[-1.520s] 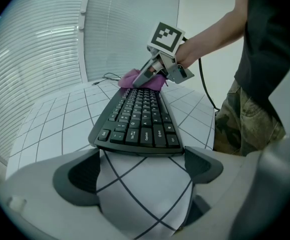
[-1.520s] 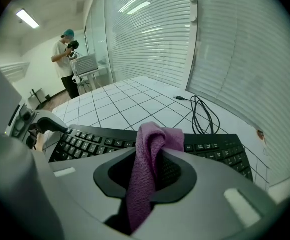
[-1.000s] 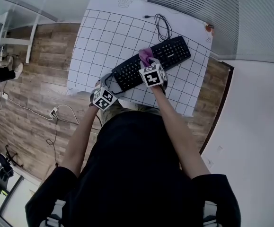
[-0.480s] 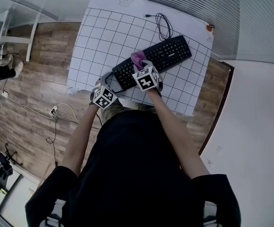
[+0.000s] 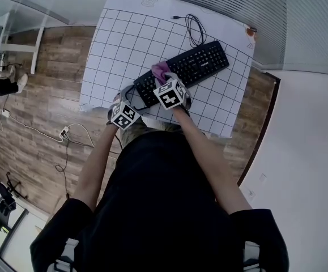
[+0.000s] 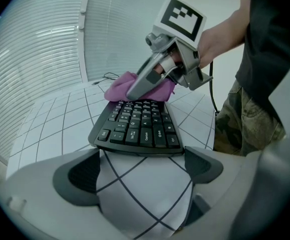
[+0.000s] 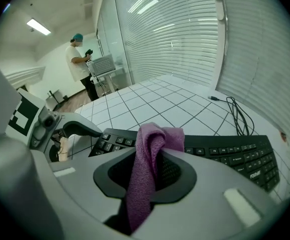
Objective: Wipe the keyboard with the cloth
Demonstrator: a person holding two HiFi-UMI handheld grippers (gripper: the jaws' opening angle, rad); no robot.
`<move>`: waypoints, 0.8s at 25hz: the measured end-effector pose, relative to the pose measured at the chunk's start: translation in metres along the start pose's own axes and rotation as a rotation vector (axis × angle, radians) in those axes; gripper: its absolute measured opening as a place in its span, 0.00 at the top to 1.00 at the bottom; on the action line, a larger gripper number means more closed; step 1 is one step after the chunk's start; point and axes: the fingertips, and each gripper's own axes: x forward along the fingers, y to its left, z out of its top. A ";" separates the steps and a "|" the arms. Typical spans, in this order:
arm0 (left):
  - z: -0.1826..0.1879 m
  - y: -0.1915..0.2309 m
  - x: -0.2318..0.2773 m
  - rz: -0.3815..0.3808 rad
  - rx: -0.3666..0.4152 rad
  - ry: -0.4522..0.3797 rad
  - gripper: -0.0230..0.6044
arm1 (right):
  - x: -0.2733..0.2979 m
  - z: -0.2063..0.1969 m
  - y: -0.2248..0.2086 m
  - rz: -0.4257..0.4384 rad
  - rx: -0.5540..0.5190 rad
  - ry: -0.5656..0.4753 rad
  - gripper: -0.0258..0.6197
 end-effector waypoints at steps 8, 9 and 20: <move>-0.001 0.000 0.000 0.000 0.001 -0.002 0.16 | 0.004 0.002 0.015 0.039 -0.009 -0.001 0.82; -0.001 0.000 0.000 0.001 0.002 -0.002 0.16 | 0.004 0.002 0.015 0.039 -0.008 -0.003 0.82; -0.001 0.000 0.000 0.001 0.002 0.002 0.16 | 0.011 0.005 0.056 0.142 -0.085 0.024 0.82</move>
